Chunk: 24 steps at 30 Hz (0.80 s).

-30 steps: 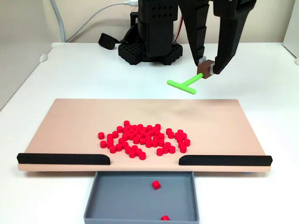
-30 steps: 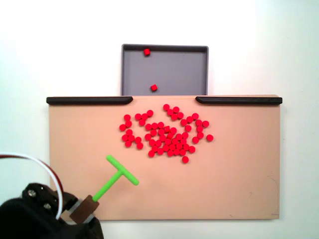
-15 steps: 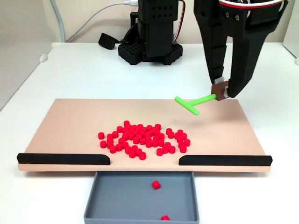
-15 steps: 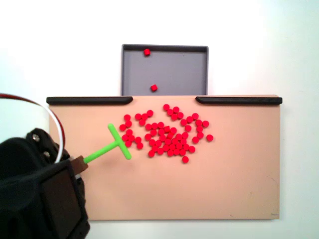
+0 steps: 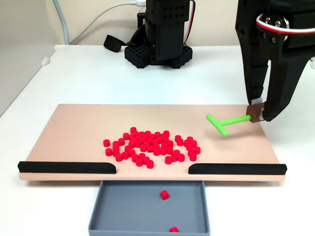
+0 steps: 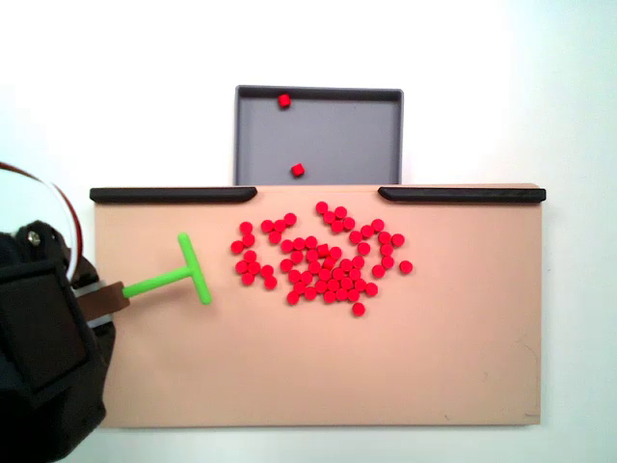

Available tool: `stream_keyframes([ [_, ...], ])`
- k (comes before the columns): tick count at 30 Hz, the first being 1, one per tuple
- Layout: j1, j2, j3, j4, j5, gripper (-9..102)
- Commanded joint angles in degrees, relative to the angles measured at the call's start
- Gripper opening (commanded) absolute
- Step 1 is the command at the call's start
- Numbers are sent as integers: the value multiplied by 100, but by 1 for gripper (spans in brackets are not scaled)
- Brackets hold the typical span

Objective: Push granules from left to the grey container

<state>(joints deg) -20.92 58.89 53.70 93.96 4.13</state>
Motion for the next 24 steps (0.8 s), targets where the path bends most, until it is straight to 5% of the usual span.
stream_keyframes([
  [1, -70, 18, -202, -18, 105, 0],
  [24, 246, -677, -756, -79, 308, 0],
])
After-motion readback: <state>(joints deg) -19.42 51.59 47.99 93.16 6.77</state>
